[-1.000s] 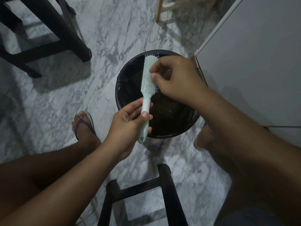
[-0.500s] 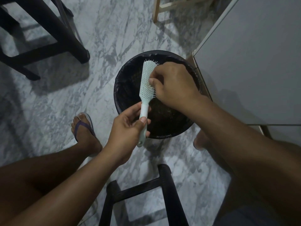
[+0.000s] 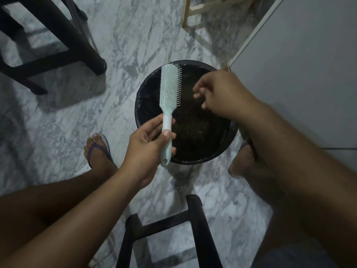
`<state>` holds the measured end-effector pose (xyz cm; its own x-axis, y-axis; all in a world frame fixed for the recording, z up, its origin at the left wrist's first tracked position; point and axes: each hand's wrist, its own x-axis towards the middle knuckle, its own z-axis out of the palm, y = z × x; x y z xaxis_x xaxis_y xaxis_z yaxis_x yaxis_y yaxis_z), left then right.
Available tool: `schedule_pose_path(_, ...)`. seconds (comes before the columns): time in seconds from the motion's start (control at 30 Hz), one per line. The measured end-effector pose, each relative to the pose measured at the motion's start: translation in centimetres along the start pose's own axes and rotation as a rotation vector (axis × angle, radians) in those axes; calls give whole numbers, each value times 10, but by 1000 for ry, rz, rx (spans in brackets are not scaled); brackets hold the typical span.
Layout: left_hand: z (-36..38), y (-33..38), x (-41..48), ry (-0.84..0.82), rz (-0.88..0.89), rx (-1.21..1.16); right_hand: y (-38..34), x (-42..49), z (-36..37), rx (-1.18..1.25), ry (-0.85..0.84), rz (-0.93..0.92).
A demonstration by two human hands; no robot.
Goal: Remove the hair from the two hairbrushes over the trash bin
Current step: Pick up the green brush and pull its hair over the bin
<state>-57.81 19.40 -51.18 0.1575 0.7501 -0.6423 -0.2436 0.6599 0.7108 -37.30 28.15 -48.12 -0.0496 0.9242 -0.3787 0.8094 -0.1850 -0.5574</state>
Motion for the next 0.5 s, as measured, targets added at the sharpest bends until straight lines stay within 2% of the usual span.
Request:
schedule_pose_path(0.07, 1, -1, 0, 4, -8, 0, -4, -3, 7, 12, 155, -136)
schedule_pose_path(0.13, 3, -2, 0, 4, -17, -7, -13, -4, 9, 79, 224, -242)
schedule_pose_path(0.37, 2, -6, -1, 15, 17, 103, -19, -4, 23, -42, 105, -278)
schedule_pose_path(0.5, 3, -6, -4, 20, 87, 206, -24, -4, 22, -121, 149, -264)
